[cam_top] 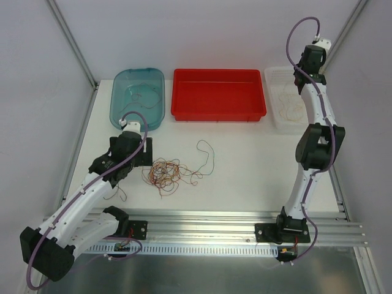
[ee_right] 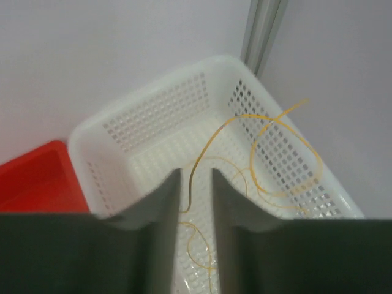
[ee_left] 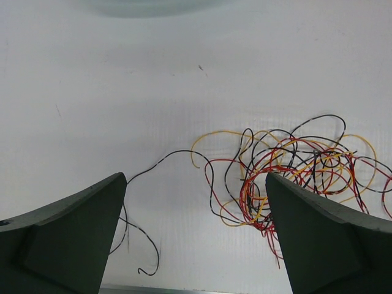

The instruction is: Untangle the cables

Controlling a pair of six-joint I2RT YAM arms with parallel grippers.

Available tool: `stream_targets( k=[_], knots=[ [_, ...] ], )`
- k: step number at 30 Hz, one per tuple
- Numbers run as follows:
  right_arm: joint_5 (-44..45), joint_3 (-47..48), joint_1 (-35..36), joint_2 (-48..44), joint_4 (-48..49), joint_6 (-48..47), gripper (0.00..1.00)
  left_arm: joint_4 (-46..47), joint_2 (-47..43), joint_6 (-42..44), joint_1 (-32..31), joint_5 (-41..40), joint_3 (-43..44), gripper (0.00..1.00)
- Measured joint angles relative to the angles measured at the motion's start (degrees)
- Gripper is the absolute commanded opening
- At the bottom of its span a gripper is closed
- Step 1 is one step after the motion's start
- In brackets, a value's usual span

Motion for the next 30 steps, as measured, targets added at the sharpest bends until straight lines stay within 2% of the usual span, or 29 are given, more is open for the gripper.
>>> stream_targets(
  k=[1,4,7,11,16,23,30],
  knots=[
    [-0.28,0.15,-0.26,1.86,-0.07,0.42,0.55,0.04,0.55,0.00,0.13,-0.11,0.00,0.99],
    [-1.38,-2.54,-0.79,4.22,-0.48,1.40,0.78,0.11,1.84,0.04,0.39,-0.17,0.00,0.99],
    [-3.52,-7.58,-1.01,3.04,-0.28,2.29,0.85,0.15,2.64,0.15,0.74,-0.09,0.00,0.99],
    [-6.88,-12.98,-0.04,-1.42,-1.53,2.16,0.86,0.20,2.73,0.20,0.76,0.33,0.00,0.99],
    [-11.04,-21.20,5.09,-14.99,-4.39,1.90,0.86,0.22,2.69,0.22,1.09,1.75,0.00,0.99],
    [-19.56,-35.60,21.92,-35.19,-6.29,2.40,0.84,0.24,2.27,0.20,1.11,3.06,0.00,0.99],
    [-26.99,-46.88,40.02,-38.03,-7.87,4.57,0.83,0.26,2.58,0.15,1.11,5.95,0.00,0.99]
  ],
)
